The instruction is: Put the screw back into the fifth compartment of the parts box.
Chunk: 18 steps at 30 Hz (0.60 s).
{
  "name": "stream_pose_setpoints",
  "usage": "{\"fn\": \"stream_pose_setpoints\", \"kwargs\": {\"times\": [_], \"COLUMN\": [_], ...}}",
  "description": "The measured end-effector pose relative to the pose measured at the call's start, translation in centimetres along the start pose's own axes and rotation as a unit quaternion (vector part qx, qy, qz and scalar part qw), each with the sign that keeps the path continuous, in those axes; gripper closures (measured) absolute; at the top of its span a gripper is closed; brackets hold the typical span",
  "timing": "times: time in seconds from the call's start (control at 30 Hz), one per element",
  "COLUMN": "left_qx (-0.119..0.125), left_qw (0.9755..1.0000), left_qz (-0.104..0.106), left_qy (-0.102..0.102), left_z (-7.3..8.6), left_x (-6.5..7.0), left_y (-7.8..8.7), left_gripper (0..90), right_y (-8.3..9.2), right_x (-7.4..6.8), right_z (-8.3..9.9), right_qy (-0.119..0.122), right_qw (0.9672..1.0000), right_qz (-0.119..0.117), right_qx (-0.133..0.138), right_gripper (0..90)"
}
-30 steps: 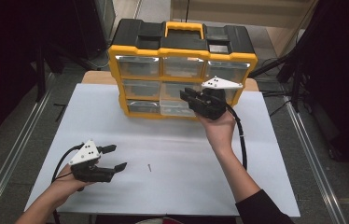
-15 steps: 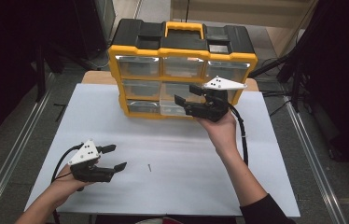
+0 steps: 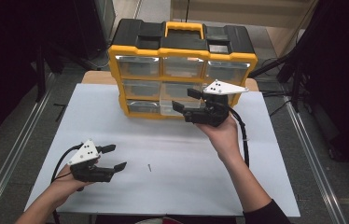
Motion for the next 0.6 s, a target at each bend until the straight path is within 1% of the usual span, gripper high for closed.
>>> {"fn": "stream_pose_setpoints", "kwargs": {"times": [0.1,0.23,0.4,0.47,0.5,0.6], "left_qx": [0.001,0.0,-0.001,-0.002,-0.002,-0.002], "left_qw": [1.0,1.0,1.0,1.0,1.0,1.0], "left_qz": [-0.001,-0.001,-0.001,-0.002,-0.002,-0.001], "left_qy": [0.0,0.0,0.0,0.0,0.0,0.0], "left_z": [0.0,0.0,0.0,0.0,0.0,0.0], "left_x": [0.0,0.0,-0.1,-0.1,-0.1,-0.1], "left_y": [0.0,0.0,0.1,0.1,0.1,0.1], "left_gripper": [25.7,25.7,25.7,25.7,25.7,25.7], "right_y": [0.1,0.1,-0.1,-0.2,-0.2,-0.3], "right_x": [-0.5,-1.0,-1.9,-2.2,-2.4,-2.8], "right_z": [0.0,0.0,0.2,0.4,0.4,0.7], "right_qy": [-0.003,0.006,0.008,0.013,0.012,0.015], "right_qw": [1.0,0.9999,0.9998,0.9996,0.9995,0.9993], "right_qz": [-0.009,-0.01,-0.02,-0.026,-0.028,-0.033], "right_qx": [-0.001,-0.001,-0.003,0.002,0.003,0.0], "right_gripper": [26.1,26.2,26.8,26.9,26.9,27.0]}}
Point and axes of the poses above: each handheld gripper's, and its own axes: y roughly backward along the jaws, z roughly out of its underside, x roughly to its right, the point moved 9 cm from there along -y, roughly forward along the jaws, and after that the axes turned 6 degrees about -x, right-handed, at the moved point
